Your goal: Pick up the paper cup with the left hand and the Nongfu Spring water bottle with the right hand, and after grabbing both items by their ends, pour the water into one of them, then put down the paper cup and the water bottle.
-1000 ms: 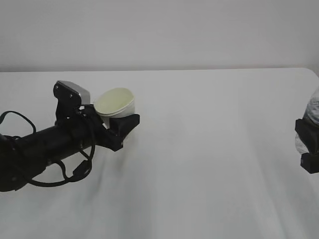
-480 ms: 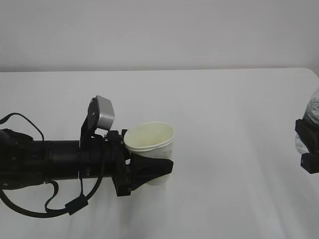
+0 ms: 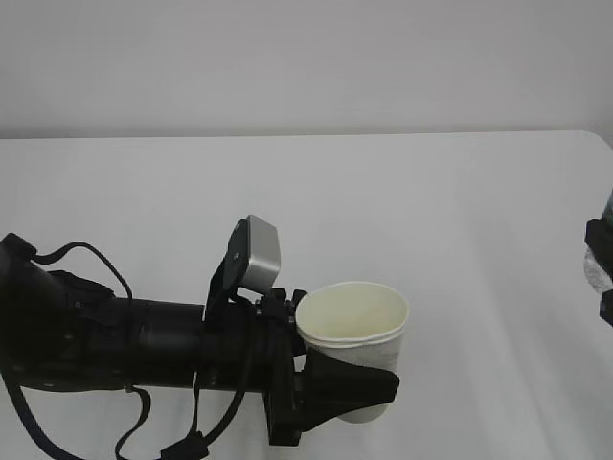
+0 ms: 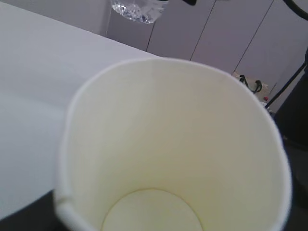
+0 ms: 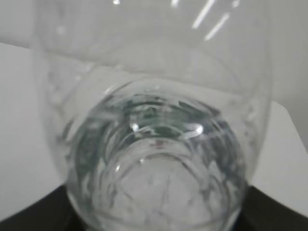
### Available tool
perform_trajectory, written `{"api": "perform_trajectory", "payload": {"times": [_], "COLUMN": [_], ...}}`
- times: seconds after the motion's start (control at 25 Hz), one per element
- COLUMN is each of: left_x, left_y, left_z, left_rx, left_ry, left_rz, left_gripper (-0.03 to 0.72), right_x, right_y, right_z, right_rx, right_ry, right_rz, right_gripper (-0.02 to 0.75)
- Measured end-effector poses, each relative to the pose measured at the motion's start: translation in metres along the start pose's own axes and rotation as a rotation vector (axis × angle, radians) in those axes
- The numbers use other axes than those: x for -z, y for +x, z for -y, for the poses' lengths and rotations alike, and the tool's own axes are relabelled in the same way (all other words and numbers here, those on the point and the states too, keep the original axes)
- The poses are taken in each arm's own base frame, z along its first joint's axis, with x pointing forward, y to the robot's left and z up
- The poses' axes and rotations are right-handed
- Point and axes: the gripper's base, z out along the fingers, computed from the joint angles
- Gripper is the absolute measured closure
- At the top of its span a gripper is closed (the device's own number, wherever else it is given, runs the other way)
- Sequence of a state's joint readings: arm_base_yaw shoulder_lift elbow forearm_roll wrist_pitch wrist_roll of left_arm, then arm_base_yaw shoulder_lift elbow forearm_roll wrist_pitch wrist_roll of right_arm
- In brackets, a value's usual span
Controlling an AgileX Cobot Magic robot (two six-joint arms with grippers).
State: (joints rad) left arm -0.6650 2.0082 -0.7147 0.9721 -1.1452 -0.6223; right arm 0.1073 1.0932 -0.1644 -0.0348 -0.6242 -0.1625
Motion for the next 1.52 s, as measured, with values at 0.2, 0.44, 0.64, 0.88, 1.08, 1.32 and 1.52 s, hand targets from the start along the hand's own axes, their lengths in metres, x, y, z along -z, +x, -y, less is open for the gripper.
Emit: {"api": "perform_trajectory", "payload": {"times": [0.2,0.44,0.64,0.88,1.08,1.32,1.52], "left_x": [-0.008,-0.020,-0.027,-0.045,-0.049,-0.054,-0.060], "left_y": [-0.013,-0.035,-0.037,-0.041,-0.043,-0.042,-0.042], "left_z": [-0.003,-0.012,-0.009,0.001,0.003,0.009,0.014], "left_rx": [-0.045,-0.156,-0.182,-0.245,-0.258,-0.256,-0.235], "left_ry": [0.015,0.041,0.049,0.066,0.071,0.082,0.064], "left_rz": [0.028,0.035,0.011,-0.042,-0.045,-0.047,-0.041], "left_gripper": [0.223,0.223,0.223,0.223,0.223,0.223,0.223], "right_x": [0.016,0.025,0.022,0.021,0.021,0.021,0.022], "right_y": [-0.005,-0.004,-0.014,-0.021,-0.019,-0.018,-0.015], "right_z": [0.001,0.001,0.002,0.002,0.002,0.002,0.002], "right_rx": [0.002,0.006,0.115,0.246,0.310,0.456,0.551], "right_ry": [0.000,-0.013,-0.045,-0.069,-0.081,-0.107,-0.122], "right_rz": [-0.027,-0.121,-0.161,-0.167,-0.197,-0.206,-0.226], "right_gripper": [0.319,0.319,0.319,0.319,0.319,0.319,0.319]}}
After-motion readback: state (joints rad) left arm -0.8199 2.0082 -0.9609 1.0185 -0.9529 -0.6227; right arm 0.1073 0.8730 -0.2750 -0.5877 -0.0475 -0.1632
